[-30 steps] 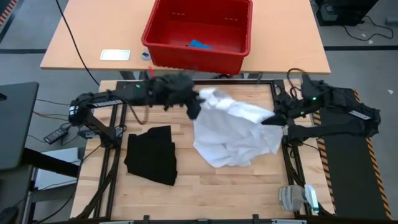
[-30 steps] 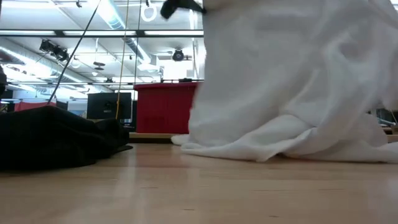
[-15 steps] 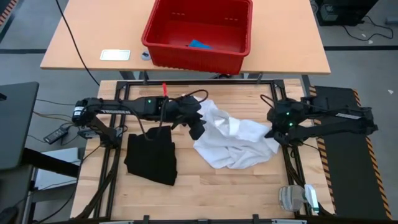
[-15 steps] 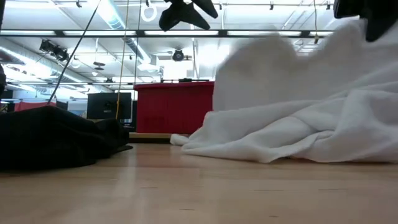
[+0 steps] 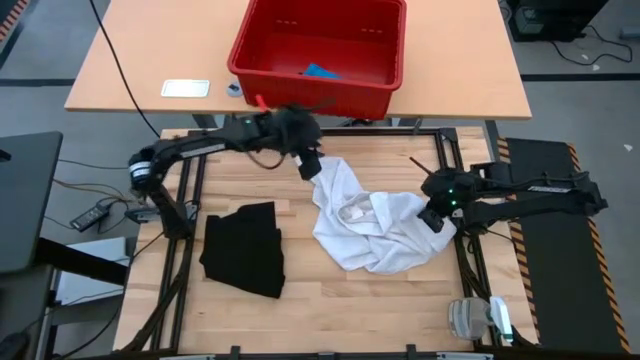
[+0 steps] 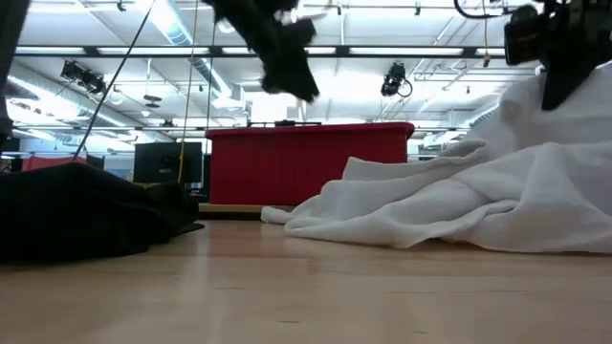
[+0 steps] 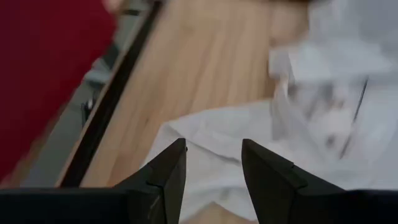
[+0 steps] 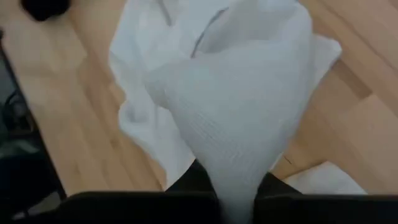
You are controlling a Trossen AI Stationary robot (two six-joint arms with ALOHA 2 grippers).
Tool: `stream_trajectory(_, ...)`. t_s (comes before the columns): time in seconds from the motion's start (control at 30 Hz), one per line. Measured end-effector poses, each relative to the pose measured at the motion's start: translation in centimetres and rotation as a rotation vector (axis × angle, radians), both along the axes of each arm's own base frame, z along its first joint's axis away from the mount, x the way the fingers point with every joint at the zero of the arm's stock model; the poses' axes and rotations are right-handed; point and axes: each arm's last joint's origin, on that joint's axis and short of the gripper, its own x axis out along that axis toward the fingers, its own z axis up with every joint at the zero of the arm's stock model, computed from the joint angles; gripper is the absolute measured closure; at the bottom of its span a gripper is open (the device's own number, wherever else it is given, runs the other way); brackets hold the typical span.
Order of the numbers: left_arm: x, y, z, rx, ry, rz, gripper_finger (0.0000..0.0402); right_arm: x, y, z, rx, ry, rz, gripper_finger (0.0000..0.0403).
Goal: Fold laundry
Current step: Fold the white shirt
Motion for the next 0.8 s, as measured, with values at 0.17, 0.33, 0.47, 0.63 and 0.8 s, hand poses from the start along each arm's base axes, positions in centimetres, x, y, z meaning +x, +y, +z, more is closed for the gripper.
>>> stream_trajectory(0.17,2.6,2.0,-4.6,0.098,0.088,-0.217,0.0244,0.8,0.2,-0.8,0.087,-0.047,-0.120,0.0385)
stream_trajectory(0.33,3.8,4.5,-8.3,0.104,0.122,-0.205,0.0247,2.2,0.6,-0.8,0.029,-0.207,-0.086,0.0383)
stream_trajectory(0.47,4.2,5.7,-10.3,0.161,0.142,-0.350,0.0262,3.2,0.7,-1.2,-0.027,-0.329,-0.067,0.0380)
stream_trajectory(0.63,4.9,6.0,-11.9,0.230,0.152,-0.452,0.0290,3.3,0.7,-1.8,0.030,-0.325,-0.141,0.0380)
stream_trajectory(0.8,5.0,4.6,-12.8,0.264,0.219,-0.600,0.0315,3.2,0.7,-1.9,0.068,-0.312,-0.183,0.0379)
